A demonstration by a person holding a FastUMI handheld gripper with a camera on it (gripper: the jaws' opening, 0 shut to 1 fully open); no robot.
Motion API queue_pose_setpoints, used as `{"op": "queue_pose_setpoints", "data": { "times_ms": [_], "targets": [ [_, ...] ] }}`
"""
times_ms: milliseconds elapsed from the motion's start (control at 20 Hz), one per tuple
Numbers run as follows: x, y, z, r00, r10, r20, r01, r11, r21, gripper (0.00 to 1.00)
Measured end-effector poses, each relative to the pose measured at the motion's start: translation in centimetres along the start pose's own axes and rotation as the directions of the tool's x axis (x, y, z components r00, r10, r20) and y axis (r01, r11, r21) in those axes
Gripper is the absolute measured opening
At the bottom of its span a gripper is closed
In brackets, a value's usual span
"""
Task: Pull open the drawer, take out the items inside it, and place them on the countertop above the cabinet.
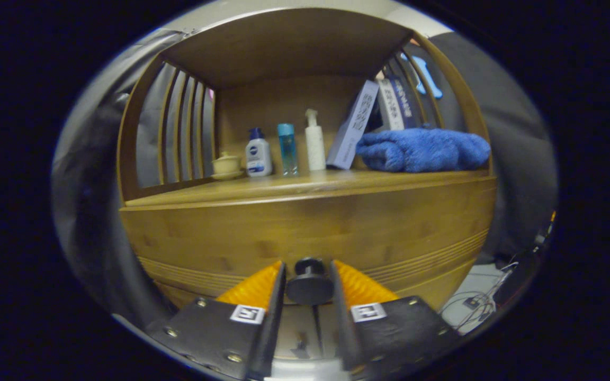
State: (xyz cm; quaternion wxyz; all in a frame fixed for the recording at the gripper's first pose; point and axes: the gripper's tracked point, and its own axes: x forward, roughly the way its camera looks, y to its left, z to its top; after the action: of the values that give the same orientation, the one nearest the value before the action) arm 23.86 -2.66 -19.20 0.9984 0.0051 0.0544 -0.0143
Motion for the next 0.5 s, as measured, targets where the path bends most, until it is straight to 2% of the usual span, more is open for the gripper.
{"op": "queue_pose_setpoints", "data": {
  "times_ms": [50, 150, 200, 250, 300, 500],
  "targets": [
    [1.5, -0.2, 0.2, 1.000, 0.021, 0.023, -0.021, 1.000, 0.005, 0.47],
    [1.7, 0.2, 0.1, 0.998, 0.056, 0.022, -0.056, 0.998, 0.008, 0.42],
    [1.6, 0.0, -0.4, 0.999, 0.049, -0.006, -0.049, 0.999, -0.016, 0.39],
    [1.0, -0.2, -0.1, 0.999, 0.039, 0.006, -0.038, 0.998, -0.042, 0.32],
    [0.5, -0.2, -0.2, 0.999, 0.038, 0.001, -0.037, 0.997, -0.067, 0.32],
    [-3.2, -0.1, -0.7, 0.999, 0.045, -0.006, -0.045, 0.998, -0.052, 0.32]
  ]
}}
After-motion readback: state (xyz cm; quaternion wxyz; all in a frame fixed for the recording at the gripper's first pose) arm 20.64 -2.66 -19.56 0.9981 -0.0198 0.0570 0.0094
